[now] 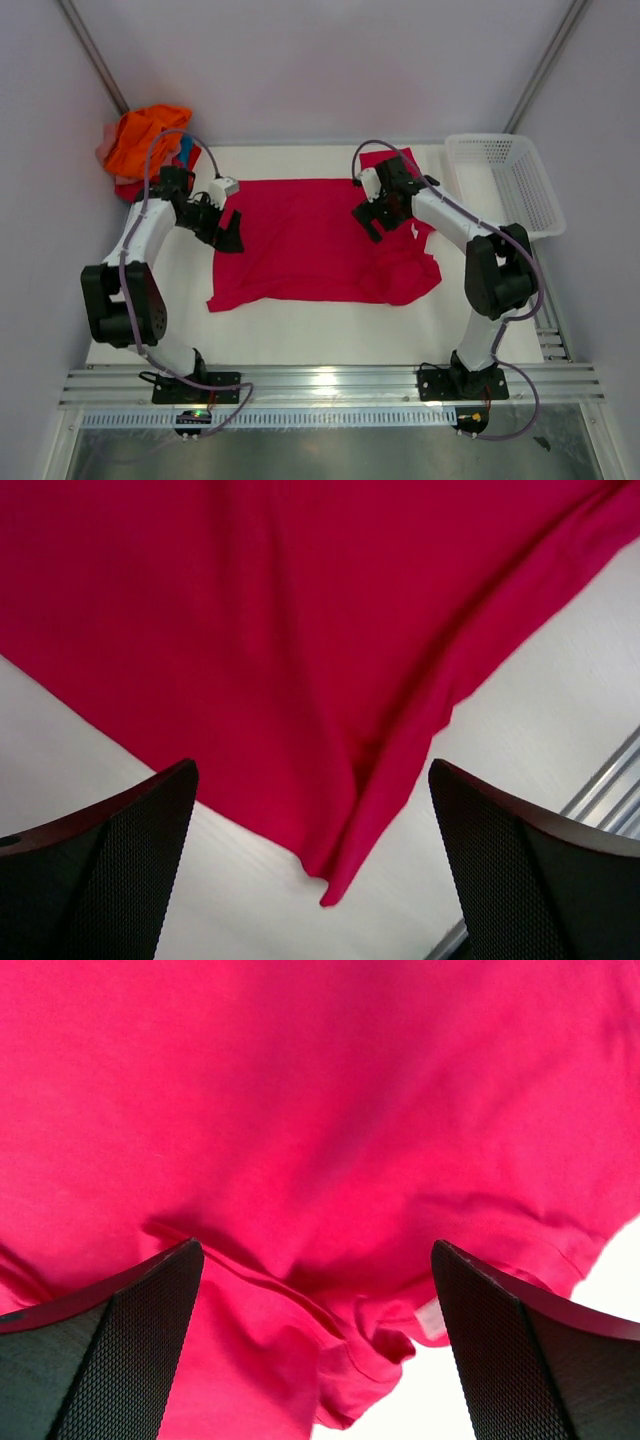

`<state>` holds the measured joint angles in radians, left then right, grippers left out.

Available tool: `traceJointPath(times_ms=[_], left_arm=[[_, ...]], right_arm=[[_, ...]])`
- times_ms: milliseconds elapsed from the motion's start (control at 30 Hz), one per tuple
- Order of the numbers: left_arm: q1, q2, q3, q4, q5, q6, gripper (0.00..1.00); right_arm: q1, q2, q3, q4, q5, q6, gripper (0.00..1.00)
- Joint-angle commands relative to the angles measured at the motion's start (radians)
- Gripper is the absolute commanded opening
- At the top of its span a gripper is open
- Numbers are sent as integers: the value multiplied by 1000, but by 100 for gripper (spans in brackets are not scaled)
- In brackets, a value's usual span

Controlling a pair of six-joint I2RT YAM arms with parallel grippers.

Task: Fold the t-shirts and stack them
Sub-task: Flatten out the tshirt

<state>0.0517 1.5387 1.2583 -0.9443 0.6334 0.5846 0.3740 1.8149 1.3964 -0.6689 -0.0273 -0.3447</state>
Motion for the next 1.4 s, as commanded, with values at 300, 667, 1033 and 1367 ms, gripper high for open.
traceJointPath(times_ms=[300, 667, 1033, 1367], left_arm=[[-16, 368, 147, 288, 37, -272, 99], [-24, 451, 174, 314, -21, -282, 99], [-24, 491, 208, 331, -73, -322, 99], [-24, 587, 302, 325, -115, -365, 99]], right_arm=[[258, 37, 85, 0, -43, 6, 99], [379, 195, 118, 103, 20, 61, 99], [394, 267, 101, 89, 61, 61, 99], [437, 133, -16, -6, -37, 41, 99]])
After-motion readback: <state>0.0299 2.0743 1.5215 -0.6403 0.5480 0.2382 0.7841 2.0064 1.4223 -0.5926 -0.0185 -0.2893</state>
